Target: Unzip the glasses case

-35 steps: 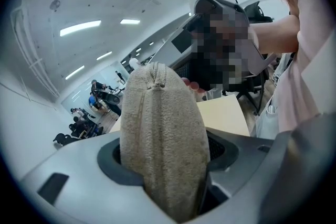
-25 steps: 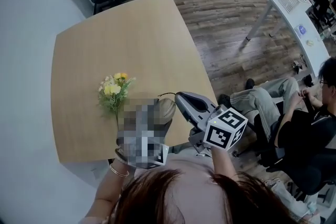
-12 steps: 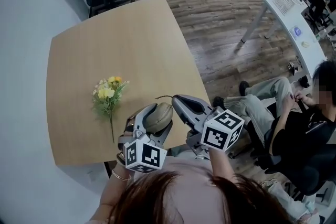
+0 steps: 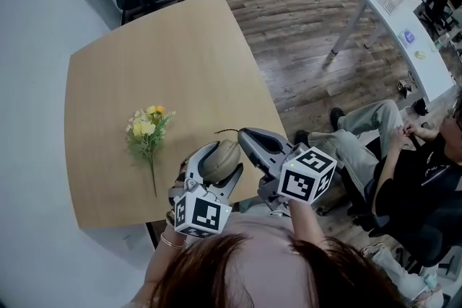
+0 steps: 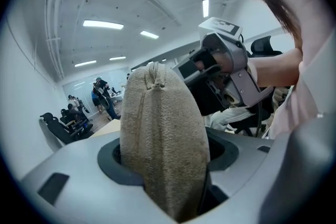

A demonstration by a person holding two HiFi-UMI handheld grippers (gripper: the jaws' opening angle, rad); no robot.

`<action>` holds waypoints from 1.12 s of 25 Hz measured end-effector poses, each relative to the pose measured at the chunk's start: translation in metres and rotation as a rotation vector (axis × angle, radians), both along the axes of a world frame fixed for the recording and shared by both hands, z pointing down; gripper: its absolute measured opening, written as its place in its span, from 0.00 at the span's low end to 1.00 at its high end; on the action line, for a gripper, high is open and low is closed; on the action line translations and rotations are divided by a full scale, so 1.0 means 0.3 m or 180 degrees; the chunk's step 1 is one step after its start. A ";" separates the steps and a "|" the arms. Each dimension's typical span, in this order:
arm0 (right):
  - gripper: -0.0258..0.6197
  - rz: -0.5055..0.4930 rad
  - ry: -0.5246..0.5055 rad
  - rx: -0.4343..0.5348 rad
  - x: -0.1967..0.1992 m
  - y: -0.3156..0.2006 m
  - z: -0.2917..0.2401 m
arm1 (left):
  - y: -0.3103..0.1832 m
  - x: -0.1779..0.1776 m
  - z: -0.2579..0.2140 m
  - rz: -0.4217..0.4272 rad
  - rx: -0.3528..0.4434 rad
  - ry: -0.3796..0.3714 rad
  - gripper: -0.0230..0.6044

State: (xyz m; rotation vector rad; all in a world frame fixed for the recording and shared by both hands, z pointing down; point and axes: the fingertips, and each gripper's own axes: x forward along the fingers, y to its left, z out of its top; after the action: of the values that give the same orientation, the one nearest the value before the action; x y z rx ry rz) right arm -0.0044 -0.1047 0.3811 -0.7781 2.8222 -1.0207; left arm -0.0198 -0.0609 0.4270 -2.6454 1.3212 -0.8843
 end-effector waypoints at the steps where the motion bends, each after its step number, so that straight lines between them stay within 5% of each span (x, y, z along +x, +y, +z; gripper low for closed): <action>1: 0.07 -0.0004 0.0022 -0.0011 0.002 -0.001 0.009 | -0.001 0.007 -0.008 0.0016 0.0018 0.0056 0.51; 28: 0.07 -0.0105 -0.0212 -0.0096 -0.047 -0.012 -0.002 | -0.024 -0.029 -0.081 -0.0049 0.0035 0.0970 0.51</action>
State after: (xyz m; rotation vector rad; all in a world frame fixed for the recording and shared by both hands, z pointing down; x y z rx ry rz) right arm -0.0186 -0.1082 0.3805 -0.6890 2.7786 -1.0754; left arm -0.0285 -0.0680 0.4028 -2.8504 1.3990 -0.4851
